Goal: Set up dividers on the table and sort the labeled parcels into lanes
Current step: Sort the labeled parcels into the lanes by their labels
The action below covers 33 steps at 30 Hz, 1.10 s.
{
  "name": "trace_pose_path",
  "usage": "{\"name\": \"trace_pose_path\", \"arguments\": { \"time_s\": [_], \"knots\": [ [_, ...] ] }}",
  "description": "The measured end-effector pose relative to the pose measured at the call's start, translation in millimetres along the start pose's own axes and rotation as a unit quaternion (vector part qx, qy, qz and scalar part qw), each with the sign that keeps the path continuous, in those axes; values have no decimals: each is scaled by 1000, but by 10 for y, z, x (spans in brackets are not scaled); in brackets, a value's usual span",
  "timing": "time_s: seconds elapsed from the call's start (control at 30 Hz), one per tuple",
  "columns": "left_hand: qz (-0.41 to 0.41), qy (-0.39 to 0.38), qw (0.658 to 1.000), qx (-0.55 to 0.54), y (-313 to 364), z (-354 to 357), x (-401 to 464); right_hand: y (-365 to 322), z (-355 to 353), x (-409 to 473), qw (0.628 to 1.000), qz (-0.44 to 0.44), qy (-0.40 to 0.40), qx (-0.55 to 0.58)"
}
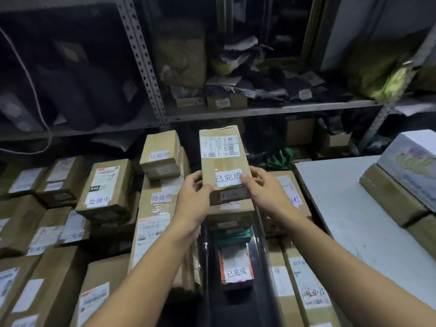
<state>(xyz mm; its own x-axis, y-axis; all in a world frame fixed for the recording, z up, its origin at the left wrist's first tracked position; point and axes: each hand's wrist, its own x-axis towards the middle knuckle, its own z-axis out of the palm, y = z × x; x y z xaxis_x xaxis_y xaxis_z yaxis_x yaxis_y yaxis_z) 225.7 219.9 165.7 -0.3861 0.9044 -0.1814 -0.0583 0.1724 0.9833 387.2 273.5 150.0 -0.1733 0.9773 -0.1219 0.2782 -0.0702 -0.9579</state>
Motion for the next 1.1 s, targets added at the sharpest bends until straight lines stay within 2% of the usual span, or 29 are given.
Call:
{"name": "trace_pose_path", "arguments": {
  "time_s": [0.23, 0.33, 0.57, 0.67, 0.73, 0.93, 1.1],
  "knots": [
    [-62, 25, 992, 104, -254, 141, 507, 333, 184, 478, 998, 21, -3, -56],
    [-88, 5, 986, 140, -389, 136, 556, 473, 234, 478, 995, 36, -15, -91],
    [-87, -10, 985, 150, -349, 104, 499, 334, 201, 427, 989, 55, -17, -136],
    [-41, -4, 986, 162, -181, 1, 455, 64, 202, 316, 982, -38, 42, -182],
    [-6, -3, 988, 153, -58, -118, 413, -135, 265, 233, 977, -90, 50, -186],
    [91, 26, 985, 145, 253, -750, 251, -736, 804, -1, 968, -169, -2, -184],
    [120, 69, 980, 142, 271, -1680, 207, -1150, 1604, -146, 957, -214, -65, -184]
  ]
}}
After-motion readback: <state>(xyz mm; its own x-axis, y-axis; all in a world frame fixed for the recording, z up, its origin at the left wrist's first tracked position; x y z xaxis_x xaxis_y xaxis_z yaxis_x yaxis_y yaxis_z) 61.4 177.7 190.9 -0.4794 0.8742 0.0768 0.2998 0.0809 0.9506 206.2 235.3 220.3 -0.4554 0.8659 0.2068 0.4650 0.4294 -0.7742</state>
